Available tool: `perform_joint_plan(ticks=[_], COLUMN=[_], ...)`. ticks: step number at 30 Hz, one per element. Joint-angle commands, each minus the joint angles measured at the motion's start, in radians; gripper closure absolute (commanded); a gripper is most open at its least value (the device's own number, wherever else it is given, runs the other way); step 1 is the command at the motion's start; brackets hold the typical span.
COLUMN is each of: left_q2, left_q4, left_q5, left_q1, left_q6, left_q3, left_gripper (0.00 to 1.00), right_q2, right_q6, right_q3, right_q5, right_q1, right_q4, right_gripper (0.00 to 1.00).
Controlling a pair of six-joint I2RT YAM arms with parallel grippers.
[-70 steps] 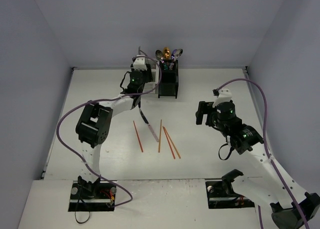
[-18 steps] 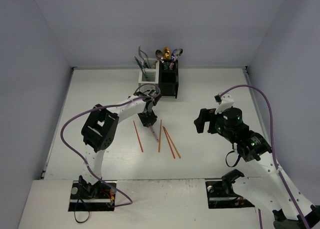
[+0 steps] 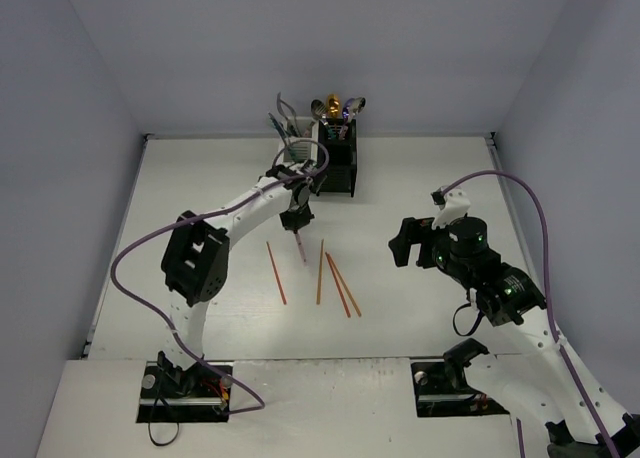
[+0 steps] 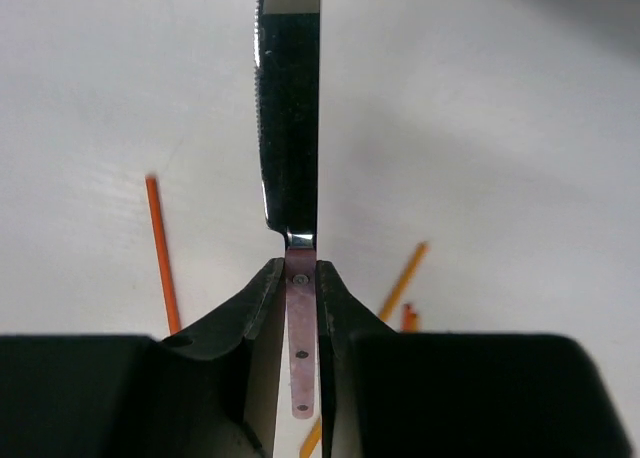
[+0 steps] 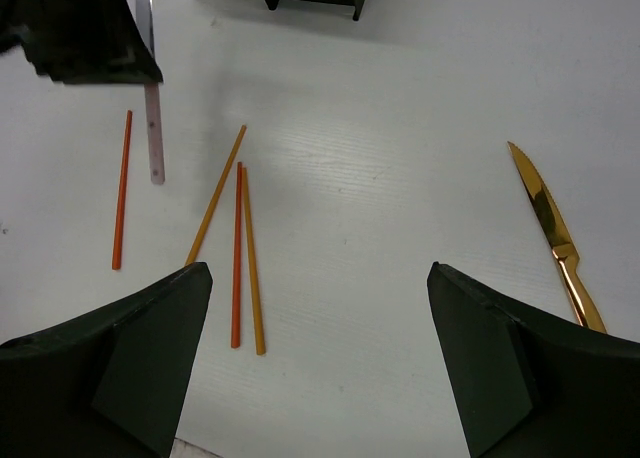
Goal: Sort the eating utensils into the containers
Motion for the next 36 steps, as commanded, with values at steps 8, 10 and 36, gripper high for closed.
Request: perform_joint_plan(ticks=[8,10,36], left_q2=[-0.193,-0.203,0.046], left_q4=[0.554,0.759,1.414], left_q5=[-0.344,-0.358,-0.133], left_q1=[-0.020,-0.018,0.161], left_q6=[0.603,0.741,0.745], left_q3=[0.316,0.250,0.044], left_gripper=[1.00,1.00,1.00], right_q2=[0.034,0.033,0.058], right_q6=[0.010,0.008,0.065], right_q3=[0.057,0.070,0.076], right_q5=[0.063,0.095,0.260], right_q1=[-0.008,-0.008,-0.008], right_q4=[0.032,0.031,0.011], right_gripper=[0.13,0.13,0.12])
